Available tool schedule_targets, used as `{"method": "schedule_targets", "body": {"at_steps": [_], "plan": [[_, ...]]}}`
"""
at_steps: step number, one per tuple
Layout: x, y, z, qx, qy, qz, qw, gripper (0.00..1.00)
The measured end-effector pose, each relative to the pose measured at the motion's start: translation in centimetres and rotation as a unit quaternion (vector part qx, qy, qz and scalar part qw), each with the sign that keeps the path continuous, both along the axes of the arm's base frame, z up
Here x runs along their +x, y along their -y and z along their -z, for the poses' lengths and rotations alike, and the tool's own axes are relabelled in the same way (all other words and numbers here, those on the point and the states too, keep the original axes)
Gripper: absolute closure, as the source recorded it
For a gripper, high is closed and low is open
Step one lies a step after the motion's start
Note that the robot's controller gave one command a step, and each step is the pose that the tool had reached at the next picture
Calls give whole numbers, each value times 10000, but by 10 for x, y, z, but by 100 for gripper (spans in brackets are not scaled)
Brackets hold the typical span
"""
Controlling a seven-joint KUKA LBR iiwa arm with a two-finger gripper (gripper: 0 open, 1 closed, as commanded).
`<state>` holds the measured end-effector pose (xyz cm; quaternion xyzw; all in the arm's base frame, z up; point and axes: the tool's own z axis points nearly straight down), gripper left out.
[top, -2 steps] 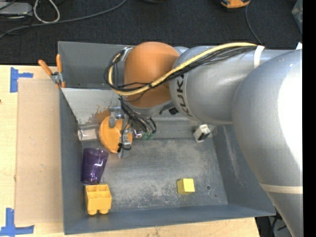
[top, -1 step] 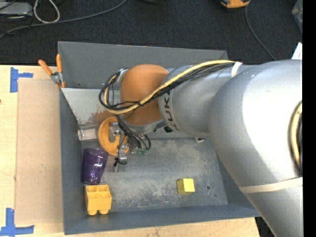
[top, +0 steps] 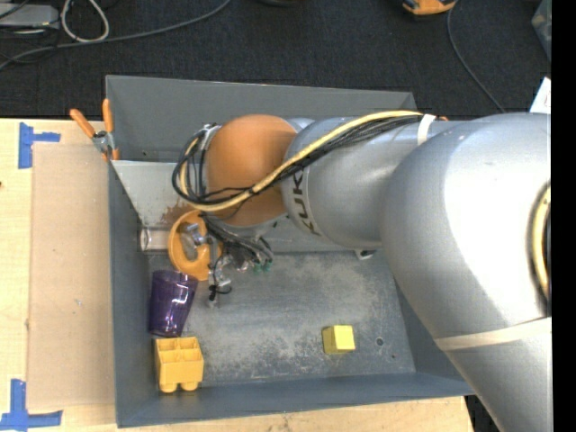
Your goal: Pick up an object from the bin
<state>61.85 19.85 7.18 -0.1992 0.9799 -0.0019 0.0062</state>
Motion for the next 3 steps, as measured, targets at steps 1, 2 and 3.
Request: {"method": "schedule_targets", "body": {"at_steps": [1,2,3], "plan": [[-1,-9,1,-1,-116,-322,9994,100],[-1,-9,2,0,-115,-318,9994,100],[-2,-9,-11,2,-125,-308,9994,100]]}}
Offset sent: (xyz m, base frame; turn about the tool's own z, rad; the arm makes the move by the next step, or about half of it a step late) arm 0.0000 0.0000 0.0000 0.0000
